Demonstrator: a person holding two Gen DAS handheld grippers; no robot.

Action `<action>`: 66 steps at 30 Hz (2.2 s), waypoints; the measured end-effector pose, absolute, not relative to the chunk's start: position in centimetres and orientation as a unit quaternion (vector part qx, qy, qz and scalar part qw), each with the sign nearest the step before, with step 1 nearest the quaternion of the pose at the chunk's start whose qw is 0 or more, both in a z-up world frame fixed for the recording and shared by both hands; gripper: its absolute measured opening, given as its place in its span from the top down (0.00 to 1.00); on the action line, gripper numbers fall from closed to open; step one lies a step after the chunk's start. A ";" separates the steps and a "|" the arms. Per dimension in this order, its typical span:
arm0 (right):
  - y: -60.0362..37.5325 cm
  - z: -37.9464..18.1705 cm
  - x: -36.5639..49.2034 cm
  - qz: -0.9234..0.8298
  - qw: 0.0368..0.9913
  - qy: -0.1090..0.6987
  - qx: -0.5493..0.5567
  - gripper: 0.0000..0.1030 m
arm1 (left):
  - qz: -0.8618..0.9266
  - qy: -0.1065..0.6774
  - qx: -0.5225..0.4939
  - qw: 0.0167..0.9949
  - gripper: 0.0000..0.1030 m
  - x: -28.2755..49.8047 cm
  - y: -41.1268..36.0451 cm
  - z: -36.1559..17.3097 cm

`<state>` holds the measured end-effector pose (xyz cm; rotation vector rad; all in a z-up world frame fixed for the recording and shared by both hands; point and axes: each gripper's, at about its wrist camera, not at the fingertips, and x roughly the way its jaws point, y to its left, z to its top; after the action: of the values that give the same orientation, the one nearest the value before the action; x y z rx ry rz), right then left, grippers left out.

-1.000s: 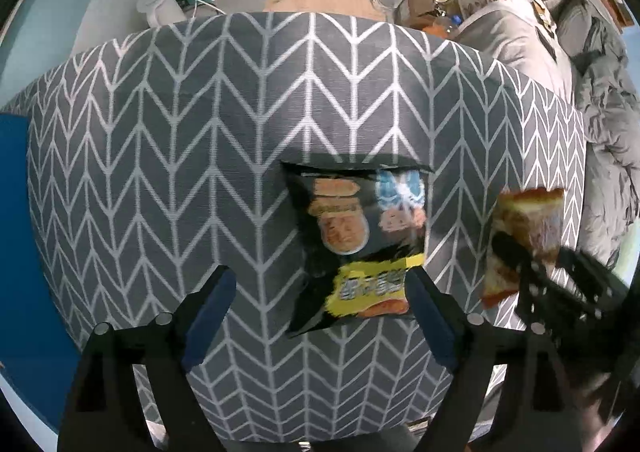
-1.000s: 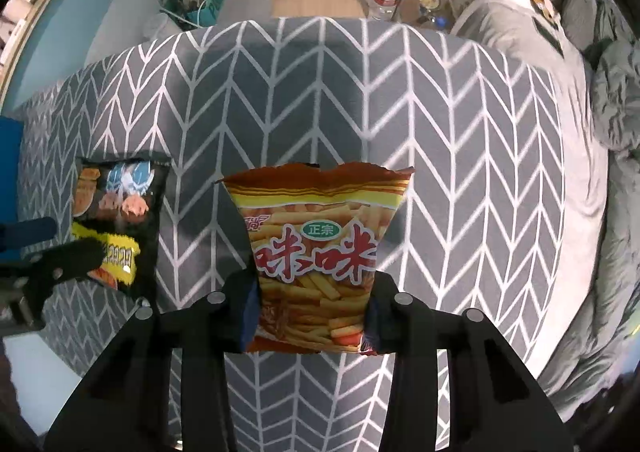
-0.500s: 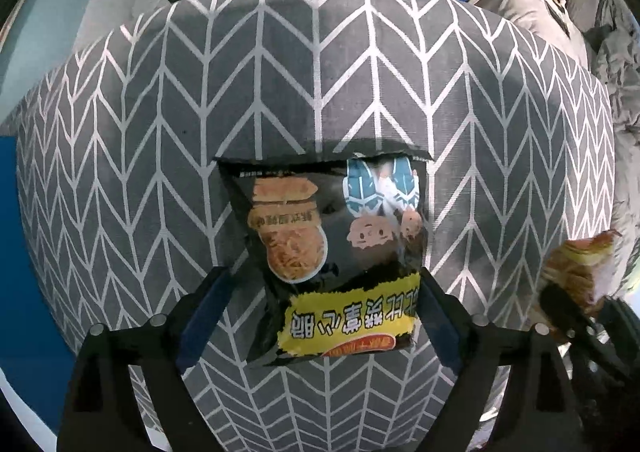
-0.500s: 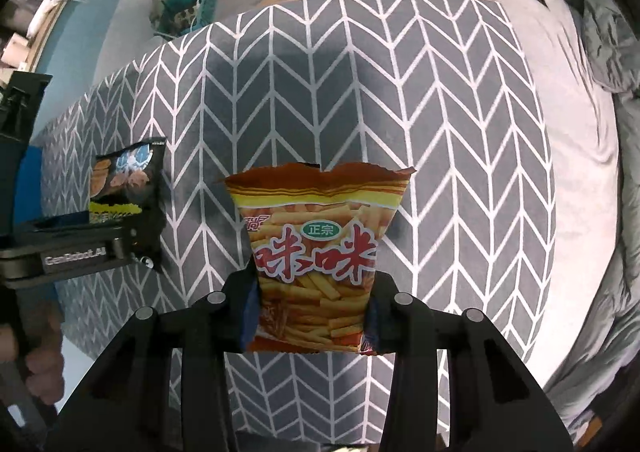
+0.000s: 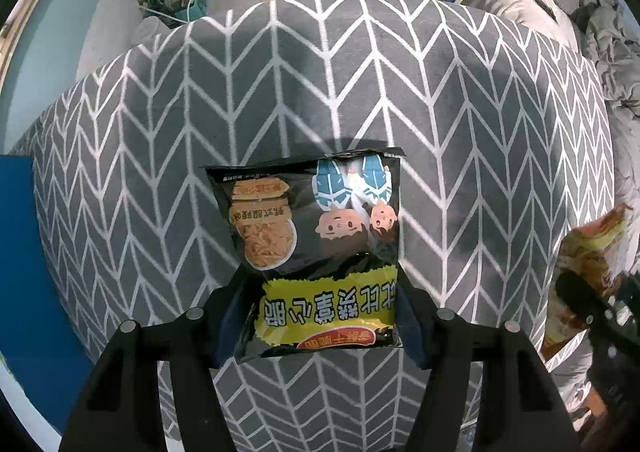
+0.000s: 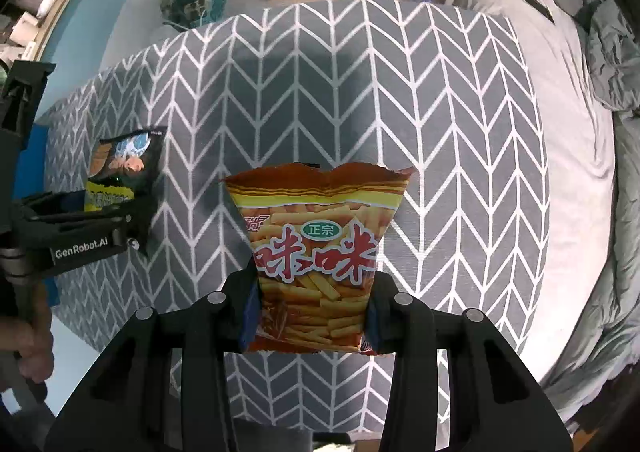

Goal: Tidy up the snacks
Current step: 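Lift both held bags and carry them over the cardboard box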

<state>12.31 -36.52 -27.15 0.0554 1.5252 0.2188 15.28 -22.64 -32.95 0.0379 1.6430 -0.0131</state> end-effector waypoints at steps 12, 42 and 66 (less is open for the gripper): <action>-34.1 -22.6 12.9 0.118 0.738 0.665 -0.016 0.61 | -0.019 0.695 0.023 0.719 0.36 11.5 -18.6 -26.5; -18.8 -13.7 9.0 0.245 0.750 0.605 -0.104 0.61 | 0.061 0.597 -0.070 0.797 0.36 2.5 -1.4 -13.2; -0.8 -12.8 8.2 0.383 0.707 0.576 -0.148 0.61 | 0.162 0.561 -0.166 0.795 0.36 -1.7 15.7 -11.4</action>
<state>8.18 -0.75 -12.84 -0.3284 1.2793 0.8500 -1.69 15.73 -11.40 -0.3557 1.2060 0.3472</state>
